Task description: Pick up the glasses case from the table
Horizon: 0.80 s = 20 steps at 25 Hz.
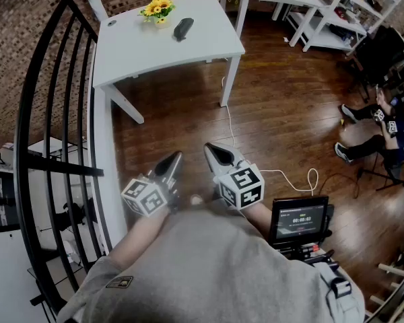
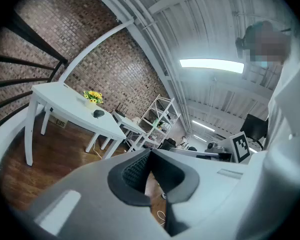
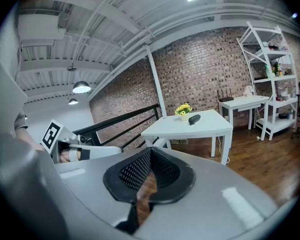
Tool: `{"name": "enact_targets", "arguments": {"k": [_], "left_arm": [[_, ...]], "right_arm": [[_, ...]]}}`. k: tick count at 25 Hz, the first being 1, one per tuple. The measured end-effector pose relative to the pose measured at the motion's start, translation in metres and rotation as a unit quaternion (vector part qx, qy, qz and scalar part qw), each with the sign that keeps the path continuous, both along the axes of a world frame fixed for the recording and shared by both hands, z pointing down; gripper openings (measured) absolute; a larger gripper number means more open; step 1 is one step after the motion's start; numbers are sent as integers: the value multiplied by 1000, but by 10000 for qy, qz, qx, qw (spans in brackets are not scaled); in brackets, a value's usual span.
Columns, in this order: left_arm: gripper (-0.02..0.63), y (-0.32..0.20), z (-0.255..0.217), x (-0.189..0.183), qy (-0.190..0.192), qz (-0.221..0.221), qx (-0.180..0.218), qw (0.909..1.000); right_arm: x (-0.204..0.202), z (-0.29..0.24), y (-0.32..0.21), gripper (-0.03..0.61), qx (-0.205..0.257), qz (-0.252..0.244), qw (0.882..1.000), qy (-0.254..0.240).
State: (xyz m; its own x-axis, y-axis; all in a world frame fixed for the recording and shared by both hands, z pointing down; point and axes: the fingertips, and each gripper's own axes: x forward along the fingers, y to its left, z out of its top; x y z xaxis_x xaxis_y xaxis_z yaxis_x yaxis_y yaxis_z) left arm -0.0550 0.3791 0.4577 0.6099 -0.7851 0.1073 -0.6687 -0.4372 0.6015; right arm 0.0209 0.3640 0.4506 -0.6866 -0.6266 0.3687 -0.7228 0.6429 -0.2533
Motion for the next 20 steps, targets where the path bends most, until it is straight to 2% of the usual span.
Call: {"name": "enact_targets", "arguments": {"k": [10, 20], "left_arm": [[2, -66, 6, -12, -6, -128, -55, 9999], [2, -191, 10, -5, -252, -277, -131, 9992]], "right_arm": [[-14, 3, -74, 11, 15, -67, 9998, -160], [-8, 4, -200, 11, -11, -270, 9992, -303]]}}
